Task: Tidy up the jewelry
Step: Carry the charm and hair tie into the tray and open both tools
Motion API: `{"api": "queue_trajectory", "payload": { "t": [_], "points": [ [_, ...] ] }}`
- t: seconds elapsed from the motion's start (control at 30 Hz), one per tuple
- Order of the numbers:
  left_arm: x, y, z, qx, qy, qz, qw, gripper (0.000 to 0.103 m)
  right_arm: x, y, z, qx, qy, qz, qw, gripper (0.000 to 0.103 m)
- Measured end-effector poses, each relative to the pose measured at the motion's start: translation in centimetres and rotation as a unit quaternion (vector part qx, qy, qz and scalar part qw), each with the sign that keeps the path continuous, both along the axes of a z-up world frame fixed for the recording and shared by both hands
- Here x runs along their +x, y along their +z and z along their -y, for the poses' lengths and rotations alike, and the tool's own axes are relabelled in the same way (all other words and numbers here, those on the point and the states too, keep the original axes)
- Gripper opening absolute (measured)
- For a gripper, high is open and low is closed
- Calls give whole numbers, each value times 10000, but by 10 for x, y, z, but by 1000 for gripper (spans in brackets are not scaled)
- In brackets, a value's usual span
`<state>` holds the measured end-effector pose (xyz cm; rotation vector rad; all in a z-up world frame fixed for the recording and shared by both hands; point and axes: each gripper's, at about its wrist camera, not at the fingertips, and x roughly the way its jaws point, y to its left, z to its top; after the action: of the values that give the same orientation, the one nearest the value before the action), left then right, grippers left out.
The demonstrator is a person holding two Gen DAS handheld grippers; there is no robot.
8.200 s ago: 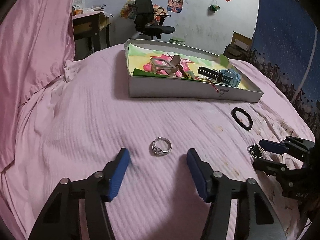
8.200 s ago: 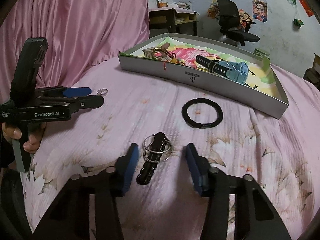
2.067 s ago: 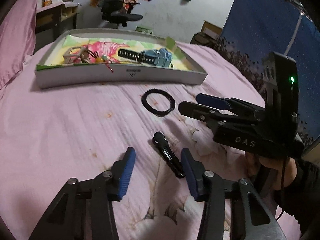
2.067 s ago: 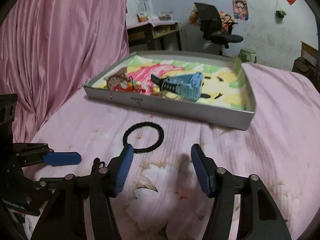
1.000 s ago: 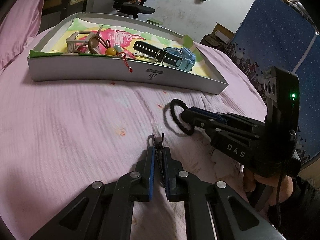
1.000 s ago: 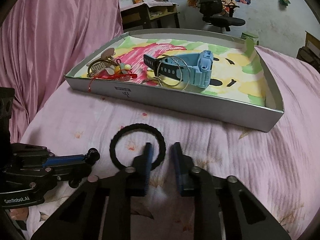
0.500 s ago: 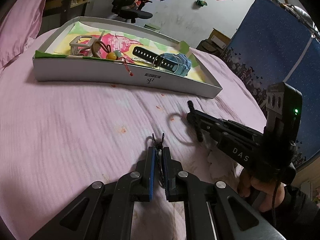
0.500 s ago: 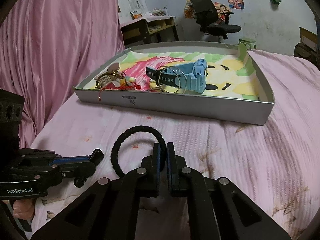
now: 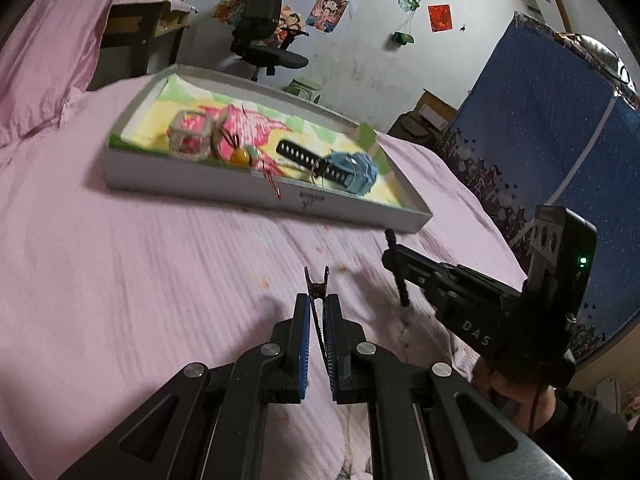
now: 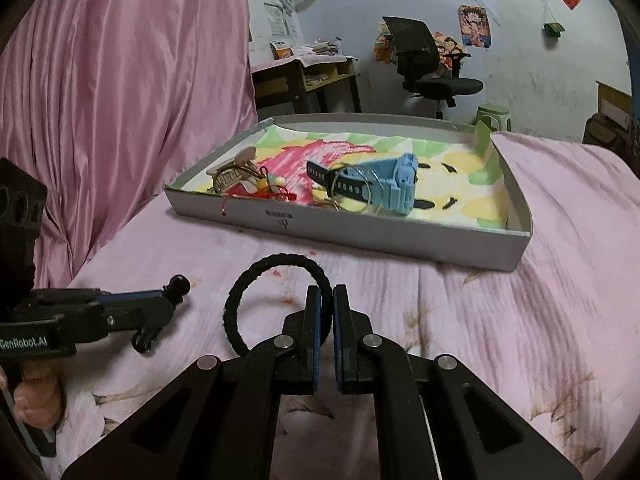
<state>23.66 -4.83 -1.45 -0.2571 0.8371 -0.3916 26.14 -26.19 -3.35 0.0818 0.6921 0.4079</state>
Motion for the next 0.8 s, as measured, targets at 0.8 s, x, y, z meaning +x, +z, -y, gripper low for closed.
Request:
{"api": "queue_trajectory", "payload": {
  "t": [0.8],
  "points": [
    [112,31,-8,760,476,533,9945,8,87,46,-28,-1303,-834,188,9878,5]
  ]
}}
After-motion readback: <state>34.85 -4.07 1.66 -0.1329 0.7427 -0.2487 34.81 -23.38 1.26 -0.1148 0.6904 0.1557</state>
